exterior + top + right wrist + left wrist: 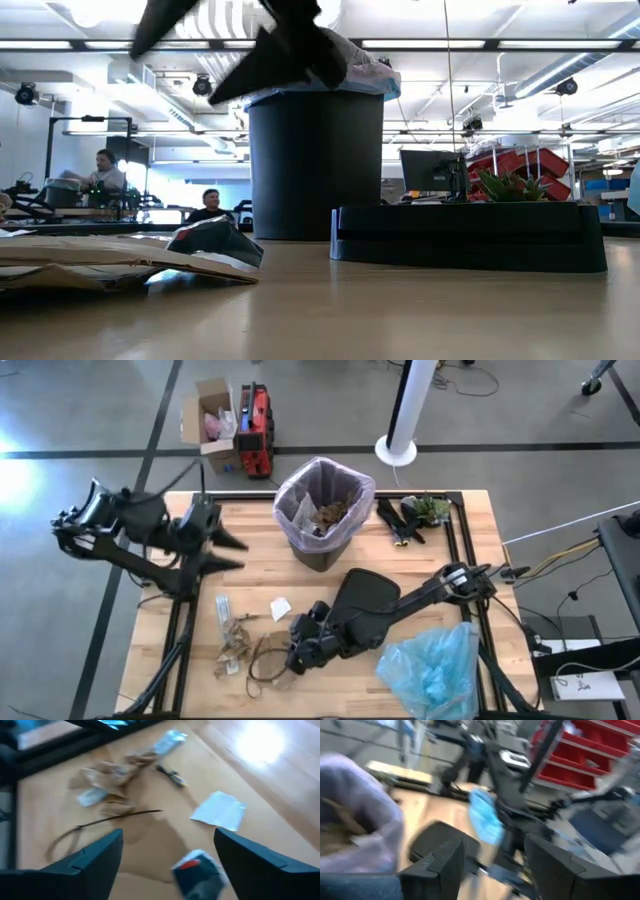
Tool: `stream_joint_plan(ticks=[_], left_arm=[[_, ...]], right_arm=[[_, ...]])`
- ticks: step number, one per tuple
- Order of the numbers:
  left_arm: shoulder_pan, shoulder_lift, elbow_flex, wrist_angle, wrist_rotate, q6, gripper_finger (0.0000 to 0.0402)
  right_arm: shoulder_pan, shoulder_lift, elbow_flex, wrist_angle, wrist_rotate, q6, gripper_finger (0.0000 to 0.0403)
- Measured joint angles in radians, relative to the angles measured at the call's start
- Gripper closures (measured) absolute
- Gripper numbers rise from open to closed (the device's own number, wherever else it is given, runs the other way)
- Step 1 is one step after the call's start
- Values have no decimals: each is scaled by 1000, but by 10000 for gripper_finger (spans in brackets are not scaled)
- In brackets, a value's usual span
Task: Place trash/remove bag and relplace
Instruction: Put the white paper into the black trash bin
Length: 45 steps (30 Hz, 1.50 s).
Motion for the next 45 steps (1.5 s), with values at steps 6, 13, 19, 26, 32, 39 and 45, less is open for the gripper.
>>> stream_joint_plan(ticks=[6, 13, 19, 26, 32, 39, 45], left_arm=[[-148, -45, -199, 109, -166, -126, 226], [-215, -62, -400, 276, -277, -245, 244], [-221, -66, -491, 410, -279, -305, 258], [-221, -82, -498, 411, -284, -321, 277], [-220, -106, -498, 411, -299, -301, 293], [-220, -133, -498, 411, -312, -290, 313], [-221, -164, -498, 435, -312, -288, 328]], right_arm=[[-49, 1, -43, -3, -48, -88, 42], [-81, 28, -59, 3, -214, -193, 38], [-87, 102, -59, 29, -240, -197, 38], [-88, 149, -59, 23, -256, -123, 39], [-90, 146, -59, 20, -246, -115, 84], [-90, 136, -59, -13, -269, -155, 227], [-91, 57, -48, -62, -295, -261, 358]])
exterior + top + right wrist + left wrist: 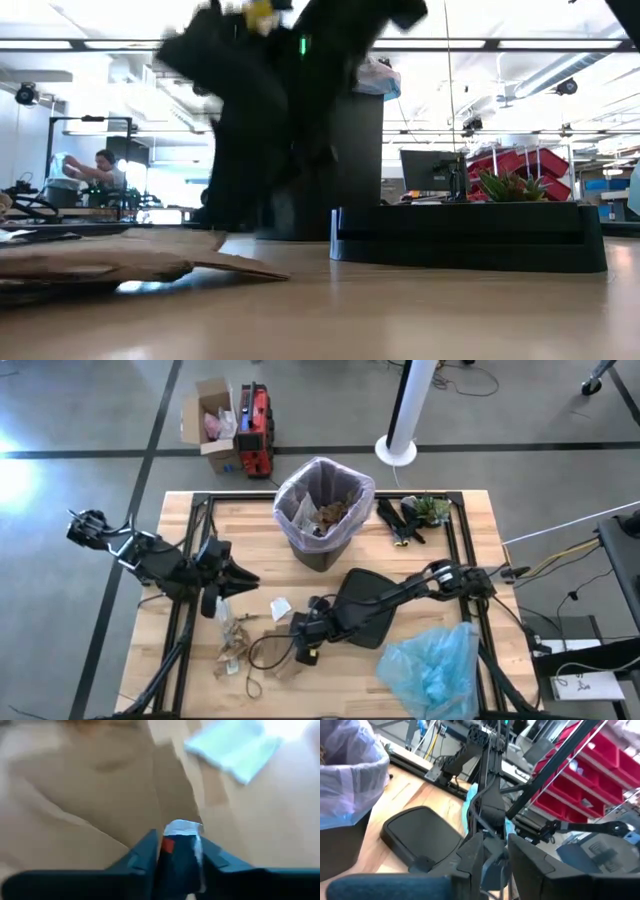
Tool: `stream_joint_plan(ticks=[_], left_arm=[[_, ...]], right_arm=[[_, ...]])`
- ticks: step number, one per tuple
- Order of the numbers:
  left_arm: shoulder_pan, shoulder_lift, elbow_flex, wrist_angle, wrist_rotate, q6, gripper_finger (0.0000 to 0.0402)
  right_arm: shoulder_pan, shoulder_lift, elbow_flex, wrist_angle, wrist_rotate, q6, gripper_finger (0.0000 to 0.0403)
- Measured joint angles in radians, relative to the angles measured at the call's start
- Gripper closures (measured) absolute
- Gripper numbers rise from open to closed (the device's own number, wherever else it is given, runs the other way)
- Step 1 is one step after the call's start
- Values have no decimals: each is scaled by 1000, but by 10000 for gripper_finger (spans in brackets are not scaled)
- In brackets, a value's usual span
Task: Place trash/remove bag and relplace
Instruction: Put the white paper into the black trash bin
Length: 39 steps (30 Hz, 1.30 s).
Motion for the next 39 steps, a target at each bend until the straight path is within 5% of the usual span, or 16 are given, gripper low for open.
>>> stream_joint_plan(ticks=[3, 7, 13, 18, 26, 31, 39], left_arm=[[0, -12, 0, 29, 0, 31, 335], [0, -18, 0, 55, 0, 63, 342], [0, -18, 0, 101, 0, 90, 345], [-2, -26, 0, 137, 9, 99, 355], [-8, -50, 0, 129, 35, 99, 364], [-19, -66, 0, 110, 37, 99, 364], [-19, -95, 0, 78, 36, 128, 363]], right_arm=[[-3, -56, 35, -5, 0, -105, 395], [-21, -119, 115, -12, 13, -175, 391], [-74, -193, 272, -5, 193, -344, 401], [-171, -215, 396, -11, 318, -494, 401], [-377, -218, 479, -54, 329, -495, 391], [-469, -218, 480, -127, 309, -355, 351], [-474, -221, 480, -247, 257, -306, 210]])
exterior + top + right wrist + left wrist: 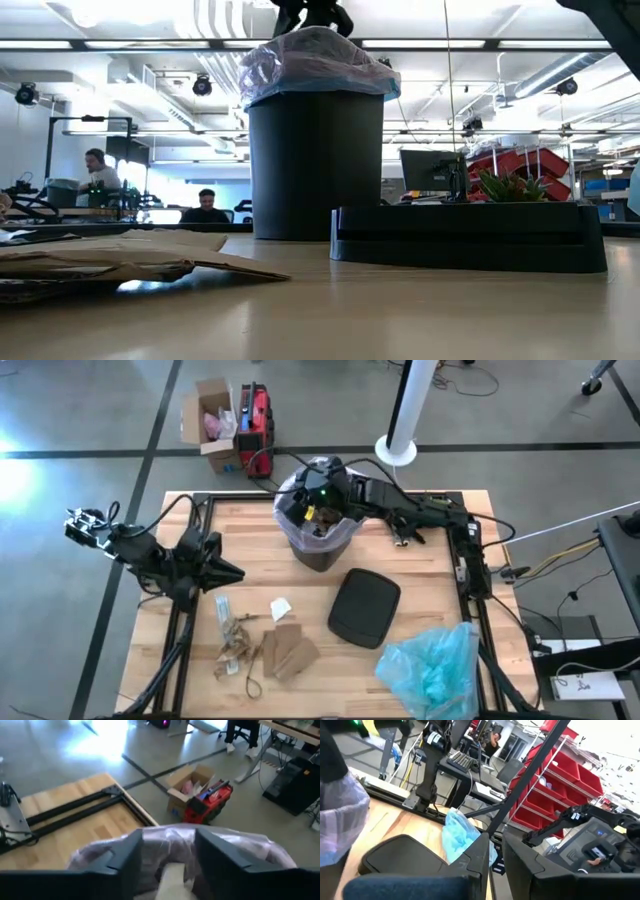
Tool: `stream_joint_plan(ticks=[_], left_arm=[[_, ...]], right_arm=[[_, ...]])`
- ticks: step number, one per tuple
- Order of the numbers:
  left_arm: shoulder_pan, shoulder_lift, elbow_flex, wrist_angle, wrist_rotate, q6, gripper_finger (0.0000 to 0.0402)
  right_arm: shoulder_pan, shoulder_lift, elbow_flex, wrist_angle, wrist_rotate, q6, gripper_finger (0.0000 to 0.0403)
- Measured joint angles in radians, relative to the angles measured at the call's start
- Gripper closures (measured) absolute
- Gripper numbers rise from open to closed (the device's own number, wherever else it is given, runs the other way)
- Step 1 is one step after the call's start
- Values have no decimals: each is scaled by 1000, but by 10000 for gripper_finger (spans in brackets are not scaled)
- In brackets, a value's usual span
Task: Place trash/remove bag and relplace
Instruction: Put the white paper into the black trash bin
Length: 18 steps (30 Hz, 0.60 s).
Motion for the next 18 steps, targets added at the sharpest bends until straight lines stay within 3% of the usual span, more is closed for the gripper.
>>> stream_joint_plan(ticks=[6, 9, 13, 18], left_arm=[[0, -18, 0, 0, -9, 62, 363], [0, -17, 0, 0, -10, 97, 363], [2, -15, 0, 0, -11, 102, 363], [2, -16, 0, -1, -12, 133, 363]], right_arm=[[53, -20, 0, -54, 37, -59, 126], [100, -29, 0, -31, -24, -65, 100], [205, -19, -5, 41, -119, -79, 84], [308, 42, -11, 94, -121, -70, 80]])
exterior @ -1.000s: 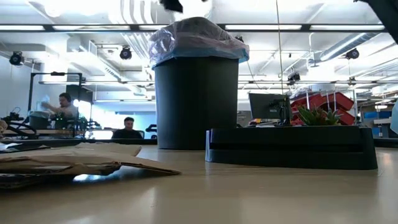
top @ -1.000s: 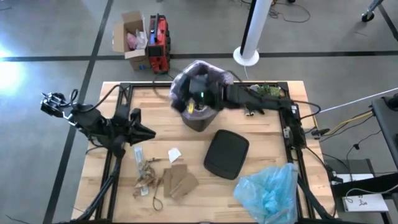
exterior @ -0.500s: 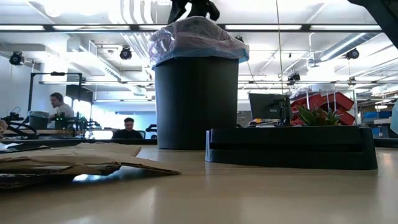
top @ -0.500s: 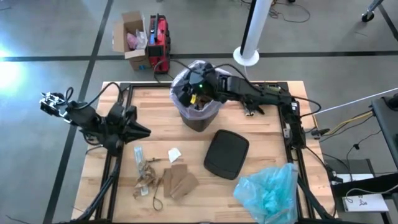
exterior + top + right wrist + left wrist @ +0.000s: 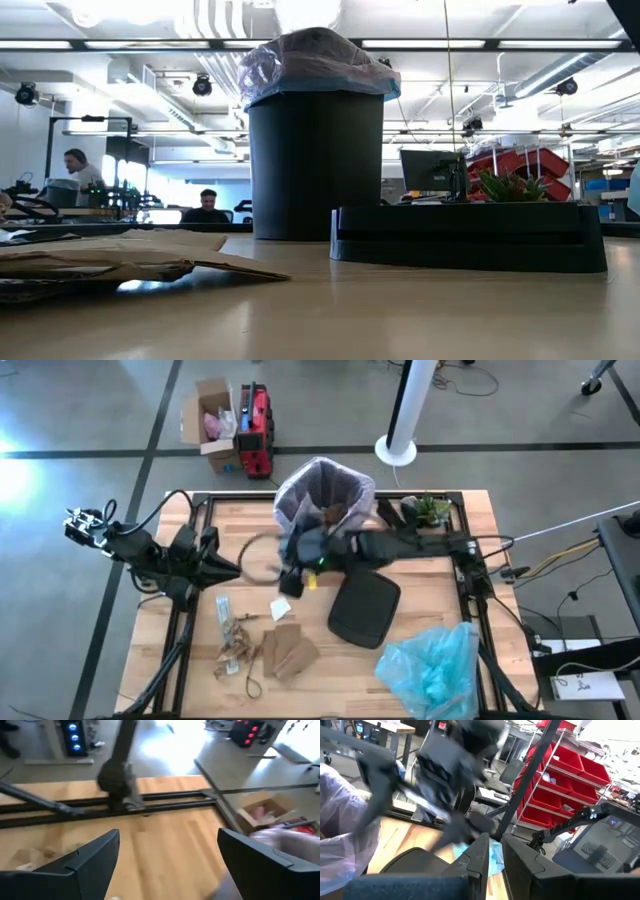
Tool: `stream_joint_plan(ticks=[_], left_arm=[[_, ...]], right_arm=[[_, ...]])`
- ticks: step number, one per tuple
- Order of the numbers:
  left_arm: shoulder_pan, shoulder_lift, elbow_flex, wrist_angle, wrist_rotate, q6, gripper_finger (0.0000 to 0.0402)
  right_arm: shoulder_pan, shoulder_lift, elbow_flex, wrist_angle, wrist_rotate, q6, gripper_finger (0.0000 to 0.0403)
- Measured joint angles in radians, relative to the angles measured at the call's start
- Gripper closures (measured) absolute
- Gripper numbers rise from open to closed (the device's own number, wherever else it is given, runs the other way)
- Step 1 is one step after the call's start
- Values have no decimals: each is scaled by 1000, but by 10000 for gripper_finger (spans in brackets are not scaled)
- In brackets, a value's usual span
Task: Place trash/remove bag and relplace
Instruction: Put the white paper into the black trash bin
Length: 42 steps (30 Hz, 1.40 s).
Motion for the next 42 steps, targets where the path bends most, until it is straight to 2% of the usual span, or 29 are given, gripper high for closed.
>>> stream_joint_plan(ticks=[7, 19, 30, 37, 42], left_arm=[[0, -19, 0, -20, -1, 39, 363], [0, -29, 0, -140, 1, -54, 363], [0, -31, 0, -187, 1, -73, 363], [0, -2, -1, -191, 2, -86, 363], [-1, 27, -2, -193, 2, -93, 363]], right_arm=[[82, 122, -1, 68, -2, 78, 79], [88, 332, -2, 56, 3, 265, 78], [73, 441, -3, 54, 7, 365, 78], [36, 505, -3, 25, 8, 604, 86], [33, 547, -1, 29, 19, 692, 98]])
